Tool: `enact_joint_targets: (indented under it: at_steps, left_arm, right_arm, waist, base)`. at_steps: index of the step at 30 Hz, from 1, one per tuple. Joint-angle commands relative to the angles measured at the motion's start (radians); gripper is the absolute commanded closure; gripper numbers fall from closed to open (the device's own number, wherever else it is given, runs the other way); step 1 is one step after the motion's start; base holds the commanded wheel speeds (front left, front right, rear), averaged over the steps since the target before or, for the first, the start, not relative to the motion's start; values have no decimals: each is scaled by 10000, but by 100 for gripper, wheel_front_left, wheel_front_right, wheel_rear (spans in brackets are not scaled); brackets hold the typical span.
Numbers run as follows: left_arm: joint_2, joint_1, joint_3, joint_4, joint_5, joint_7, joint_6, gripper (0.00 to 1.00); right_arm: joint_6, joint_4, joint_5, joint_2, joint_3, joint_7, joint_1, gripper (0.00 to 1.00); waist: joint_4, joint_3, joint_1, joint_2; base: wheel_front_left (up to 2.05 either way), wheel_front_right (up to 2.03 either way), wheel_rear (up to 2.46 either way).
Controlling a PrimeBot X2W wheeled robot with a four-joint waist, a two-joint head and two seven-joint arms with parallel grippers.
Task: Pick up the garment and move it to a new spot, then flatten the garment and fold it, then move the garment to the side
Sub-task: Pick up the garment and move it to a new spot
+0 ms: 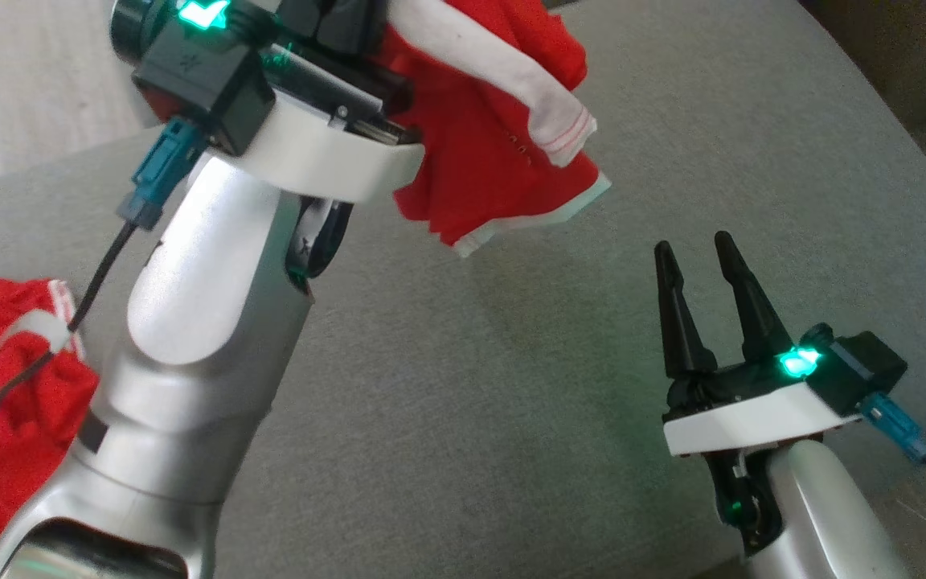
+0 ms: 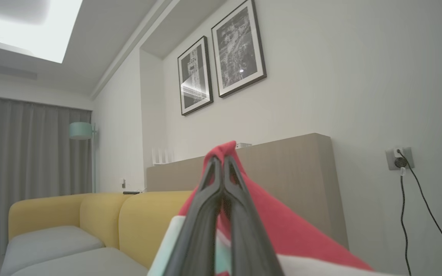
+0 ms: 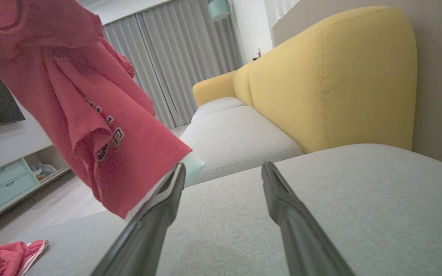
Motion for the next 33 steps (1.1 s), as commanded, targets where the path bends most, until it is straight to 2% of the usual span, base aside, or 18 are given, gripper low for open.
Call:
enact_joint_targets:
  at_steps: [1,4,5,6,7,10,14,18,24,29,33]
  left_arm:
    - [179,-382,419,-94,-75,-100,95,100]
    - [113,-188,362,646,-207,-253,59,100]
    - [126,-51,332,914,-241,-283,29,92]
    - [173,120,294,1208,-258,-303,-1,50]
    - [256,320,235,1552,-257,-261,-26,0]
    - [721,1128,161,2647,-213,-263,-40,0]
    - [1146,1879,654,2953,-441,-517,141,0]
    - [1580,2594,1132,2595,-445,-626,306,0]
    - [2148,4131,1557,1228,164,-642,666,0]
    - [1939,5662,1674,423,371,-643,969,0]
    - [1607,6563,1727,55,431,-644,1183,0]
  right_arm:
    - [-7,-399,81,-43,238,-107,-334,0]
    - [-7,-502,104,-43,165,-107,-301,0]
    - [-7,-536,106,-43,115,-107,-287,0]
    - [-7,-566,105,-43,57,-107,-272,0]
    - [-7,-574,101,-43,10,-107,-256,0]
    - [-7,-572,49,-43,-156,-107,-236,0]
    - [-7,-530,-79,-43,-397,-107,-152,0]
    - [-7,-417,-315,-43,-611,-107,-32,0]
    - [-7,-221,-595,-43,-877,-107,161,0]
    - [-7,40,-821,-43,-1061,-107,543,0]
    - [-7,166,-864,-43,-1089,-107,758,0]
  waist:
    - [-331,275,0,-1]
    - [-340,376,0,-1]
    - [-303,412,0,-1]
    - [-248,443,0,-1]
    - [-183,470,0,-1]
    - [194,525,0,-1]
    - [761,466,0,-1]
    - [1380,239,0,-1]
    - [2230,-226,0,-1]
    - [2903,-677,0,-1]
    - [3110,-847,0,-1]
  base:
    - [0,0,0]
    - [0,0,0]
    - [0,0,0]
    - [0,0,0]
    - [0,0,0]
    - [0,0,0]
    - [0,0,0]
    - [0,0,0]
    - [0,0,0]
    - [0,0,0]
    - [0,0,0]
